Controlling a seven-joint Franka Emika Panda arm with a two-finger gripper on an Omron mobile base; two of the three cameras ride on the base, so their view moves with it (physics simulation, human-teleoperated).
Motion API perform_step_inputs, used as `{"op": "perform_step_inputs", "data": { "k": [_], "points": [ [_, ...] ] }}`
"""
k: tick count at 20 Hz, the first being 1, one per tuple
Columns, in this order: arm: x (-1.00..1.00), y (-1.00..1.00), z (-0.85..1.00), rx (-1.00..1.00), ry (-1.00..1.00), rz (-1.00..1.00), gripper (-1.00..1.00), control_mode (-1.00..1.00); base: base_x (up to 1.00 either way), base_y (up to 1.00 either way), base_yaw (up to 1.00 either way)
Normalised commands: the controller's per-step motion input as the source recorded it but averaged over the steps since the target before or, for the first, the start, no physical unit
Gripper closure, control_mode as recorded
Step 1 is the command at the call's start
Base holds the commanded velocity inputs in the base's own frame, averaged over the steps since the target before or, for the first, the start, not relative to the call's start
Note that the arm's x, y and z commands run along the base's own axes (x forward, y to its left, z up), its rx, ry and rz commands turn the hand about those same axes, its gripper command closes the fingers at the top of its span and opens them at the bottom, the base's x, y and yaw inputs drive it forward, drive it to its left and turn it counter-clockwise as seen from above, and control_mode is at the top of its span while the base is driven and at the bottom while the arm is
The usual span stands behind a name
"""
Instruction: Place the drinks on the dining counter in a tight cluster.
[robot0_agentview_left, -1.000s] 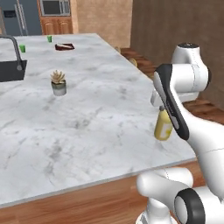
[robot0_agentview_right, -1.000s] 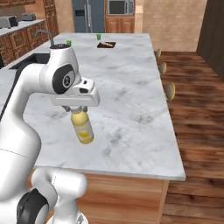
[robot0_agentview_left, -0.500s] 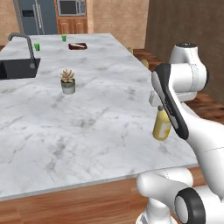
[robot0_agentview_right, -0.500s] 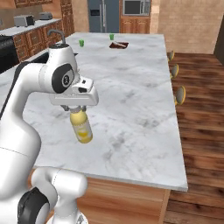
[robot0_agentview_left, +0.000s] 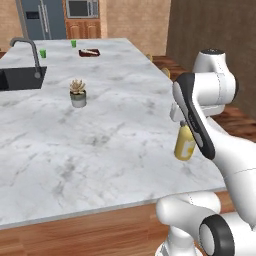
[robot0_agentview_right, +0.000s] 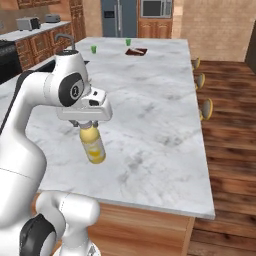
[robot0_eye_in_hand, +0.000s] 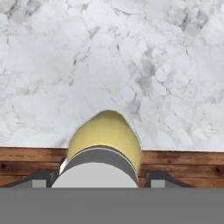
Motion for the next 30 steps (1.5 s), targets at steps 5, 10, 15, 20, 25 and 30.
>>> {"op": "perform_step_inputs", "data": {
  "k": [5,10,15,20,25,30],
  "points": [
    [0.0,0.0,0.0,0.0,0.0,0.0,1.0,1.0,0.17,-0.01,0.04],
    [0.2,-0.12,0.0,0.03,0.0,0.03,1.0,-1.0,0.07,-0.01,0.02],
    [0.56,-0.43,0.0,0.09,0.02,0.08,1.0,-1.0,0.0,0.0,0.0],
    [0.88,-0.19,-0.03,0.03,0.01,0.07,1.0,-1.0,0.0,0.0,0.0],
    [0.75,0.02,-0.09,0.0,-0.02,0.0,1.0,-1.0,0.0,0.0,0.0],
    [0.66,0.17,-0.23,0.0,0.0,-0.01,1.0,-1.0,0.0,0.0,0.0]
  ]
}}
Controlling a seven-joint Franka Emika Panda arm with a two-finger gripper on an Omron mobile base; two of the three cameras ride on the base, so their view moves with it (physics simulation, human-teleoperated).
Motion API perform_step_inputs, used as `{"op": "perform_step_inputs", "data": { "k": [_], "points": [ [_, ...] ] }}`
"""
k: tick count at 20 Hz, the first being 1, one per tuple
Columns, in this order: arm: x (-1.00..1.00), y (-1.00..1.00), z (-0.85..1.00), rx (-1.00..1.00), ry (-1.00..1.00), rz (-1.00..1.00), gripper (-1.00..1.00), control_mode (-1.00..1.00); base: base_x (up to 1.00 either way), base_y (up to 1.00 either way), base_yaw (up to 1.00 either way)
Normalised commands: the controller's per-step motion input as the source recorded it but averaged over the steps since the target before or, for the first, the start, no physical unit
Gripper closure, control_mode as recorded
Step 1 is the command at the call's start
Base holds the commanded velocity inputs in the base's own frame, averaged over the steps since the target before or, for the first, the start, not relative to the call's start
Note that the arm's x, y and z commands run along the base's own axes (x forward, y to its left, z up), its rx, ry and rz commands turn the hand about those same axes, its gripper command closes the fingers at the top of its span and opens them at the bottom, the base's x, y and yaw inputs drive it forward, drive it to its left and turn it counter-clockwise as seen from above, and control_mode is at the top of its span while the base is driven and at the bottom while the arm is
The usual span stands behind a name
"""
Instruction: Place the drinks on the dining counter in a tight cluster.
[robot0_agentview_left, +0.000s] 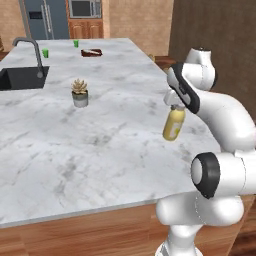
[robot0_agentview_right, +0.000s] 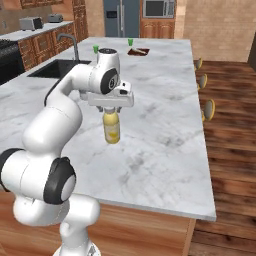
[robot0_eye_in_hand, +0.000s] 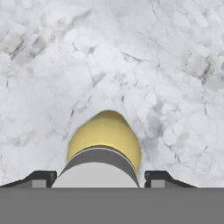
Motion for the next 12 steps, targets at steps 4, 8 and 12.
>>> {"op": "perform_step_inputs", "data": {
  "k": [4,8,12],
  "points": [
    [0.58,0.14,-0.24,0.0,0.01,-0.02,1.0,-1.0,0.0,0.0,0.0],
    [0.26,0.01,-0.12,0.0,0.01,-0.01,1.0,-1.0,0.0,0.0,0.0],
    [0.06,0.0,-0.14,0.0,0.02,0.0,1.0,-1.0,0.0,0.0,0.0]
  ]
}}
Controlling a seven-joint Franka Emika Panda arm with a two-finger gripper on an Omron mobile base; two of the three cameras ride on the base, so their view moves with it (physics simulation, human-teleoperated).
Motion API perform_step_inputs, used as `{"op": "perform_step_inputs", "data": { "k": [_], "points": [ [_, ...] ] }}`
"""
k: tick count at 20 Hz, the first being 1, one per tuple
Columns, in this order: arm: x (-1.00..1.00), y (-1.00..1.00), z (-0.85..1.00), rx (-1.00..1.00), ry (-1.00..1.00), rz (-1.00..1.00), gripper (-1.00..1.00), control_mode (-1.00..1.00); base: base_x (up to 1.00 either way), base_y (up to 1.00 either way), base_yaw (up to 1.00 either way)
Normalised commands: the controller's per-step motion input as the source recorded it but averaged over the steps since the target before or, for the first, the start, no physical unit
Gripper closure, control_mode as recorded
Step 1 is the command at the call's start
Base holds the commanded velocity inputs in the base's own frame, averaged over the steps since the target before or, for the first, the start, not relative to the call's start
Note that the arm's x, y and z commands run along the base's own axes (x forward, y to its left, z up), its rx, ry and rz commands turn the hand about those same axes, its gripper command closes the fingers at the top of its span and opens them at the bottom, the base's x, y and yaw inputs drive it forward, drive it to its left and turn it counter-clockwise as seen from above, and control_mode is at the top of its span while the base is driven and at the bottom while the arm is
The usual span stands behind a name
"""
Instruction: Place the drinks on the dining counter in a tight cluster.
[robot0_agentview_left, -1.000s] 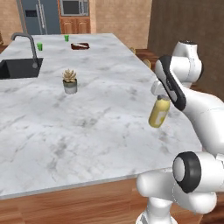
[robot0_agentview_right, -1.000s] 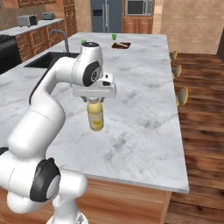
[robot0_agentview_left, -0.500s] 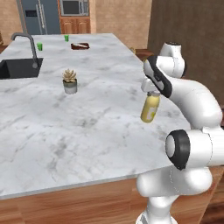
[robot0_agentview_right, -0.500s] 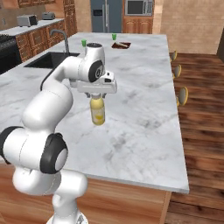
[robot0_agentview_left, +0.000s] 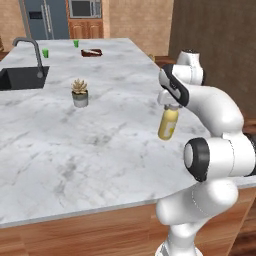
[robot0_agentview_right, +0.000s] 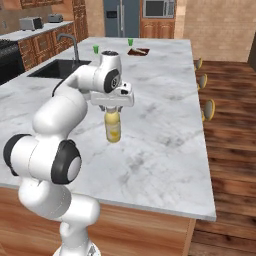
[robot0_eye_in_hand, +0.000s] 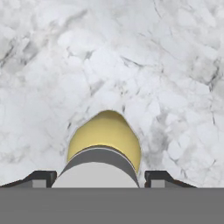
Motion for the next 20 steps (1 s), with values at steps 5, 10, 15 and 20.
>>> {"op": "perform_step_inputs", "data": {
  "k": [5,10,15,20],
  "points": [
    [0.0,0.0,-0.23,-0.01,0.12,0.0,1.0,-1.0,0.0,0.0,0.0],
    [0.0,0.0,-0.51,-0.03,0.14,0.0,1.0,-1.0,0.0,0.0,0.0],
    [0.0,0.0,-0.48,-0.01,0.08,0.0,1.0,-1.0,0.0,0.0,0.0],
    [0.0,0.0,-0.26,0.0,0.0,0.0,1.0,-1.0,0.0,0.0,0.0]
  ]
}}
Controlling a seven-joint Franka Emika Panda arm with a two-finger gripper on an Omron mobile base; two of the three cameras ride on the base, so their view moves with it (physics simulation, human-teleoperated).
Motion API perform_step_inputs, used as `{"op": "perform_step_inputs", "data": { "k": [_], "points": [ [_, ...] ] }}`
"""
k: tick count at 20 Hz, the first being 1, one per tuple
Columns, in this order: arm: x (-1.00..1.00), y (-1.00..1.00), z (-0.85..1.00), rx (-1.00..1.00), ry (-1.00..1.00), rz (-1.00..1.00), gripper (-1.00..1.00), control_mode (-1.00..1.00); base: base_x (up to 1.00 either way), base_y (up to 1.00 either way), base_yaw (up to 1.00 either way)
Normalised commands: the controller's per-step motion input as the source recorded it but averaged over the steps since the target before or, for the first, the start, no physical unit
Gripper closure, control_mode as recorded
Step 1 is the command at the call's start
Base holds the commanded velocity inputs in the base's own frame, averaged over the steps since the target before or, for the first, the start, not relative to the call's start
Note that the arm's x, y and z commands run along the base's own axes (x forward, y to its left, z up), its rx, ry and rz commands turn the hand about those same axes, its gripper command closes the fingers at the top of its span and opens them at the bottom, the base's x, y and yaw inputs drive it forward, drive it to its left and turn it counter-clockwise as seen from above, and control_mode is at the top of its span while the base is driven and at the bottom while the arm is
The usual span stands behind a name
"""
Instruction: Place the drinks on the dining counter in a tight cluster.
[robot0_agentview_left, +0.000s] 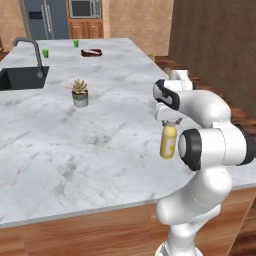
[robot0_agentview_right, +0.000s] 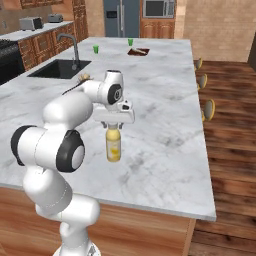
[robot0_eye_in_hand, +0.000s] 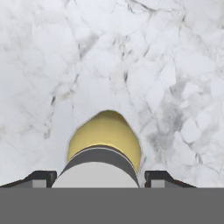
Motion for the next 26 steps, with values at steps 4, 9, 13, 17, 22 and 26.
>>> {"op": "perform_step_inputs", "data": {
  "k": [4,9,13,17,22,26],
  "points": [
    [0.08,0.01,-0.1,0.0,0.0,0.0,1.0,-1.0,0.0,0.0,0.0],
    [0.19,0.07,0.0,0.0,0.0,0.0,1.0,-1.0,0.0,0.0,0.0],
    [0.29,0.1,-0.01,0.0,0.0,0.0,1.0,-1.0,0.0,0.0,0.0],
    [0.23,0.05,0.0,0.0,0.0,0.0,1.0,-1.0,0.0,0.0,0.0],
    [0.11,0.0,-0.03,0.0,0.0,0.0,1.0,-1.0,0.0,0.0,0.0],
    [0.0,0.0,-0.21,0.0,0.0,0.0,1.0,-1.0,0.0,0.0,0.0]
  ]
}}
